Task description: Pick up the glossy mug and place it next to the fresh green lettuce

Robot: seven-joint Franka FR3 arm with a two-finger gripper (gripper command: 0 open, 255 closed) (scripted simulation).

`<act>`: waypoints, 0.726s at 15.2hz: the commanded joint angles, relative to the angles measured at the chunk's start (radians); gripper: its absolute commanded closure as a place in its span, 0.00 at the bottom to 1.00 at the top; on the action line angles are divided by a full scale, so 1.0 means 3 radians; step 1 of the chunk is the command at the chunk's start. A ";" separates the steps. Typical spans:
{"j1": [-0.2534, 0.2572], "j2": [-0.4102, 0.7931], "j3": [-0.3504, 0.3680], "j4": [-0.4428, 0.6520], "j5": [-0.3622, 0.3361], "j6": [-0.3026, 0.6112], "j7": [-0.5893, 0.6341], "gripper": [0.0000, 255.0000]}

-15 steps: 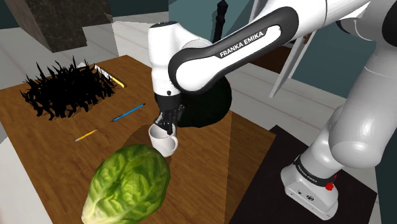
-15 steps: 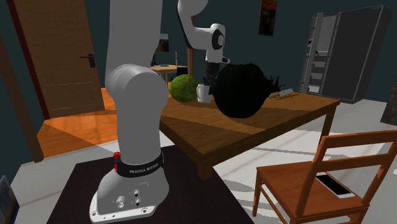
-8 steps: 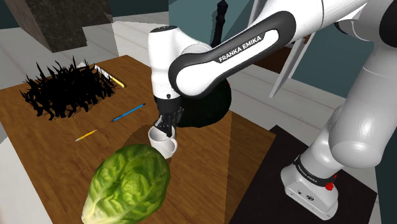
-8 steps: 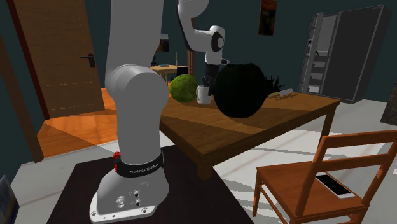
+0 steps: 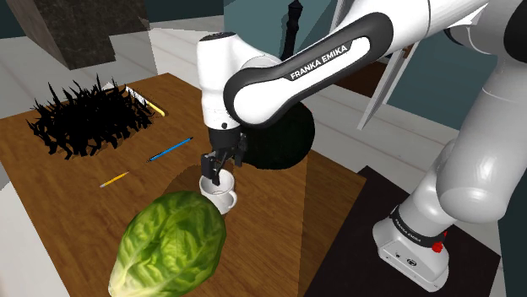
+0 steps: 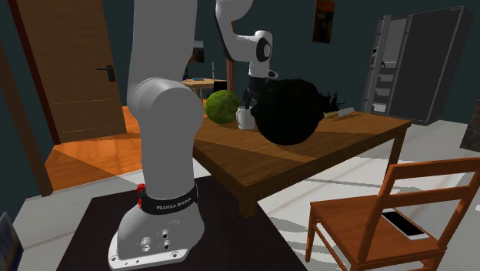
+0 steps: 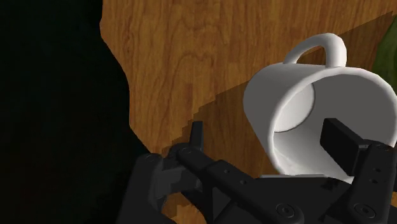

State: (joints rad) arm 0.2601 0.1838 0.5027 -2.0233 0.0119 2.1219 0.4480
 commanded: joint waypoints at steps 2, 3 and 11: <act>-0.0030 -0.0113 0.0002 0.0161 0.0055 -0.0266 -0.0041 0.00; -0.0037 -0.0142 0.0002 0.0219 0.0069 -0.0350 -0.0051 0.00; -0.0038 -0.0142 0.0002 0.0219 0.0069 -0.0350 -0.0050 0.00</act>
